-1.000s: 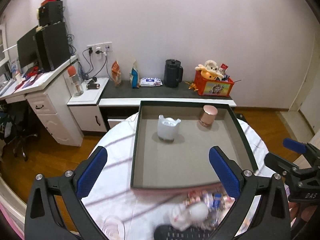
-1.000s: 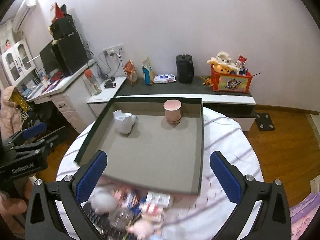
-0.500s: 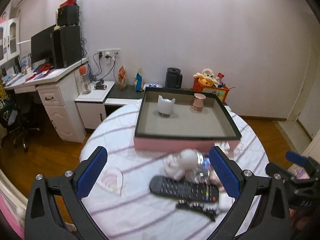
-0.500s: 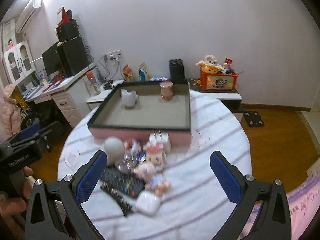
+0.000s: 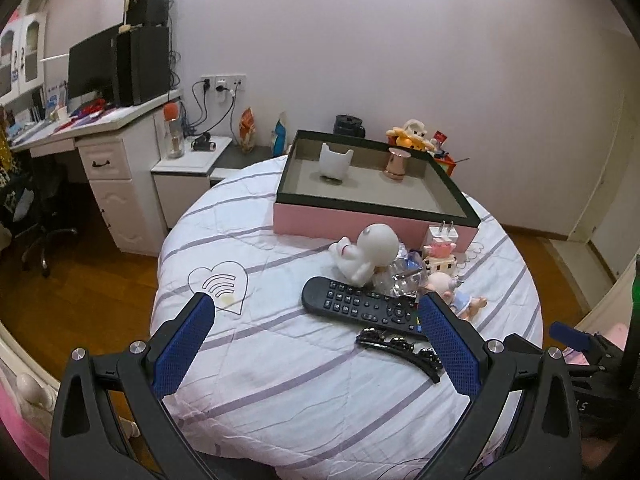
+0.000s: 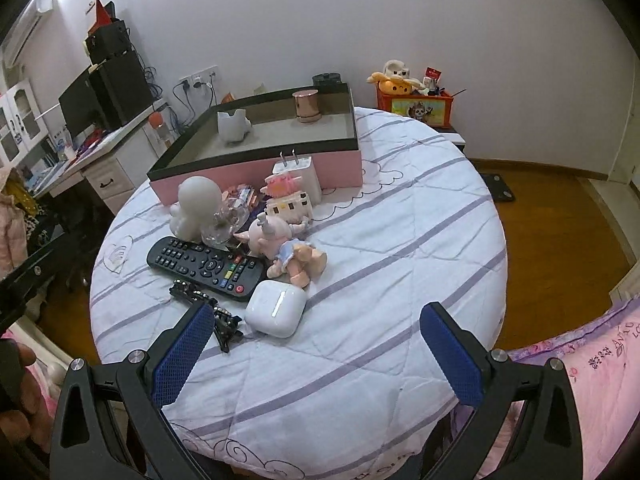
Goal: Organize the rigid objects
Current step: 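Withdraw both open tools from the box back to the table items, then grasp the white earbud case with the right tool and lift it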
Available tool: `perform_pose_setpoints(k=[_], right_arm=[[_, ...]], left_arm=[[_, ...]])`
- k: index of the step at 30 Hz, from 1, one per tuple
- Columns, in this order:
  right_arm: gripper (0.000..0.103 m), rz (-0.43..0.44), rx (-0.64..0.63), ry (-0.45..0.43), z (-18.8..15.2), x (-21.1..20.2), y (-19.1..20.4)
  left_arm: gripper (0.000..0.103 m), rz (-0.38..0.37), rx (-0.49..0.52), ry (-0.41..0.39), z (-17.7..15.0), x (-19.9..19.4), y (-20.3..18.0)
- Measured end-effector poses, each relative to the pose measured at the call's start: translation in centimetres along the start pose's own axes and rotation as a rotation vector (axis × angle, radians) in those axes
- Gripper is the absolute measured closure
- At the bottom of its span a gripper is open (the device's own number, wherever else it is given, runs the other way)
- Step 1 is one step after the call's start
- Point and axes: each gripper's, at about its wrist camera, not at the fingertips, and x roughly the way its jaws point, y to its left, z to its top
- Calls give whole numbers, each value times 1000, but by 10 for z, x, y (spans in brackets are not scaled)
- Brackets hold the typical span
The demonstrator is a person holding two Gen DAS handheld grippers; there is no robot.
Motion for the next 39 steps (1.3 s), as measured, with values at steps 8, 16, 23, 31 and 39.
perform_pose_setpoints(k=[8,16,23,31,39], right_arm=[[6,8,-19,59,-6,28,10],[29,25,-25,114,-9,57,13],[30,24,-47,108,-7,66,17],[60,17,-61,90,-7,62,7],[59,28,-103,74,-15,55,3]], left_arm=[[0,8,16,34,-9,12,-1],[0,15,23,100,-21,34,-6],[0,16,20,137,-27,47,-10],[0,19,22,167,-33,55,-17],[0,8,32,193,-40,60,-27]])
